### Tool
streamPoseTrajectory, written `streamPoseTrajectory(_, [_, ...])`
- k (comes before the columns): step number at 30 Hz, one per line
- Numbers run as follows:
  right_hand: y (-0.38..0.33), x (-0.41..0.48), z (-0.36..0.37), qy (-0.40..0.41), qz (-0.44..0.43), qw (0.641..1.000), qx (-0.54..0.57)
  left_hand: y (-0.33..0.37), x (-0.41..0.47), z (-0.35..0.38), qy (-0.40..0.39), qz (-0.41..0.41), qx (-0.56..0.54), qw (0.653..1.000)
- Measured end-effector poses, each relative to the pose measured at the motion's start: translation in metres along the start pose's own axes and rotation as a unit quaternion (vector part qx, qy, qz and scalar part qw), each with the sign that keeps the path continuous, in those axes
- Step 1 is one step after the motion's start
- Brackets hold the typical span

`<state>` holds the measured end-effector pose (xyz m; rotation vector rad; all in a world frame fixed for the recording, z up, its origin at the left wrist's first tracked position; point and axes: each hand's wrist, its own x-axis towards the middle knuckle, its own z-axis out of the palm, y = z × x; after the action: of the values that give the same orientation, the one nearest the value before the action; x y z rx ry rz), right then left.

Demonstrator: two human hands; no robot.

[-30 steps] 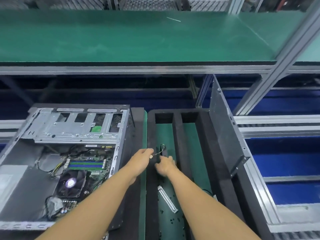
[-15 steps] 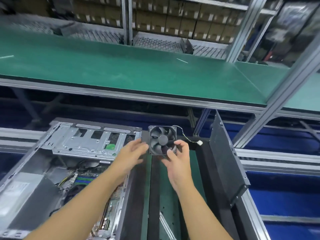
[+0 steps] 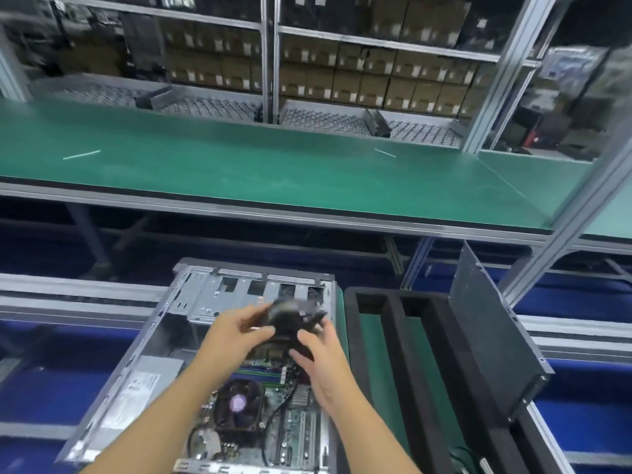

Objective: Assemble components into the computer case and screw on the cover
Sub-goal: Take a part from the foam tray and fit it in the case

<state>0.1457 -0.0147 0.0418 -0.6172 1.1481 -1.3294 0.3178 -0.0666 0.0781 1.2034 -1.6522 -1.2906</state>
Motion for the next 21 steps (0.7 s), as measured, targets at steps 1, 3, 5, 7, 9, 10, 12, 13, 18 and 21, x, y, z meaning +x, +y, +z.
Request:
streamPoseTrajectory(1, [0.006, -0.001, 0.005, -0.004, 0.017, 1.000, 0.023, -0.004, -0.004, -0.007, 0.001, 0.018, 0.038, 0.999])
streamPoseTrajectory(3, [0.016, -0.004, 0.013, -0.007, 0.047, 0.995, 0.084, -0.012, -0.012, -0.015, 0.011, 0.049, 0.096, 0.994])
streamPoseTrajectory(5, [0.021, -0.009, 0.018, -0.020, 0.055, 0.987, 0.148, -0.018, -0.019, -0.020, 0.005, 0.082, 0.141, 0.987])
streamPoseTrajectory(7, [0.022, -0.013, 0.021, -0.043, 0.054, 0.978, 0.196, -0.023, -0.021, -0.023, -0.002, 0.118, 0.160, 0.980])
streamPoseTrajectory(9, [0.023, -0.014, 0.023, -0.049, 0.049, 0.978, 0.196, -0.025, -0.022, -0.024, 0.000, 0.135, 0.162, 0.978])
streamPoseTrajectory(10, [0.024, -0.014, 0.023, -0.044, 0.047, 0.981, 0.181, -0.026, -0.022, -0.025, 0.003, 0.135, 0.159, 0.978])
streamPoseTrajectory(12, [0.026, -0.014, 0.022, -0.035, 0.039, 0.988, 0.144, -0.028, -0.023, -0.025, 0.011, 0.126, 0.149, 0.981])
streamPoseTrajectory(13, [0.027, -0.014, 0.023, -0.035, 0.032, 0.991, 0.125, -0.030, -0.023, -0.026, 0.015, 0.118, 0.140, 0.983])
streamPoseTrajectory(18, [0.032, -0.017, 0.026, -0.024, 0.039, 0.999, 0.009, -0.036, -0.017, -0.038, 0.010, 0.056, 0.065, 0.996])
streamPoseTrajectory(21, [0.034, -0.017, 0.030, -0.024, 0.075, 0.992, -0.099, -0.036, -0.009, -0.047, 0.050, -0.016, -0.006, 0.999])
